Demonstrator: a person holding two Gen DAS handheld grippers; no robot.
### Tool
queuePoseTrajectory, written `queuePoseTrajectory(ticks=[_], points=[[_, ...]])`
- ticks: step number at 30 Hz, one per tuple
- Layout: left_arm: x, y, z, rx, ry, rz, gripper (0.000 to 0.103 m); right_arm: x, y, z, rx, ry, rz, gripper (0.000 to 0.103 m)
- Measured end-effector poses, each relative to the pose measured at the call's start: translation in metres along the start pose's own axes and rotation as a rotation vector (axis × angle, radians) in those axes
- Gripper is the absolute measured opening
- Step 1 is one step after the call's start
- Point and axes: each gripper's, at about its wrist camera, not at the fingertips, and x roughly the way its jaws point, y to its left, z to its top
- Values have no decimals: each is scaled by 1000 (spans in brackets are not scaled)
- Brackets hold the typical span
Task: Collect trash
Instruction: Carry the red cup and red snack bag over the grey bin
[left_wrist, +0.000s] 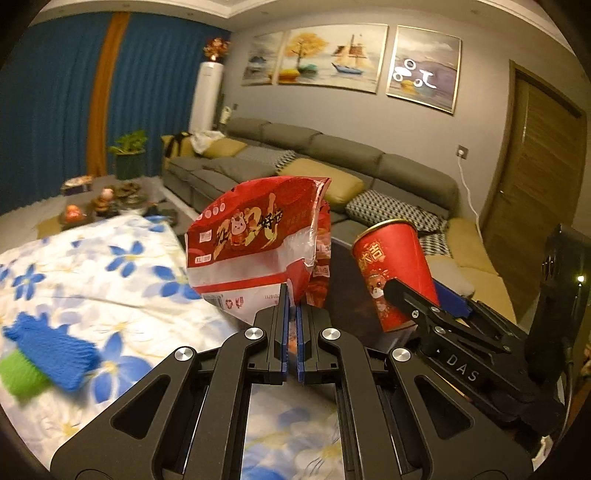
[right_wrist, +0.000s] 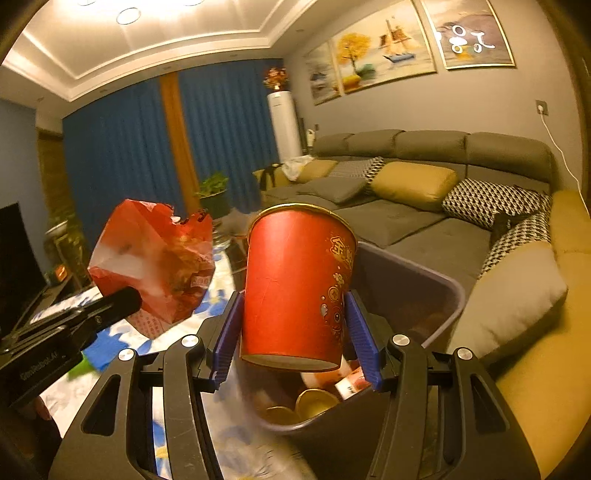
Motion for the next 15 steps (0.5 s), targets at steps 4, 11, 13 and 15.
queuePoseTrajectory(ticks=[4, 11, 13, 15], points=[[23, -9, -1, 23, 19, -23, 2, 5, -10, 0, 9, 2, -16, 55], [54, -18, -5, 23, 60, -59, 2, 12, -16, 1, 18, 11, -32, 55], [60, -18, -6, 20, 73, -74, 3, 16, -16, 3, 17, 12, -36, 56], [65, -16, -9, 16, 83, -83, 3, 18, -17, 2, 17, 16, -37, 56]])
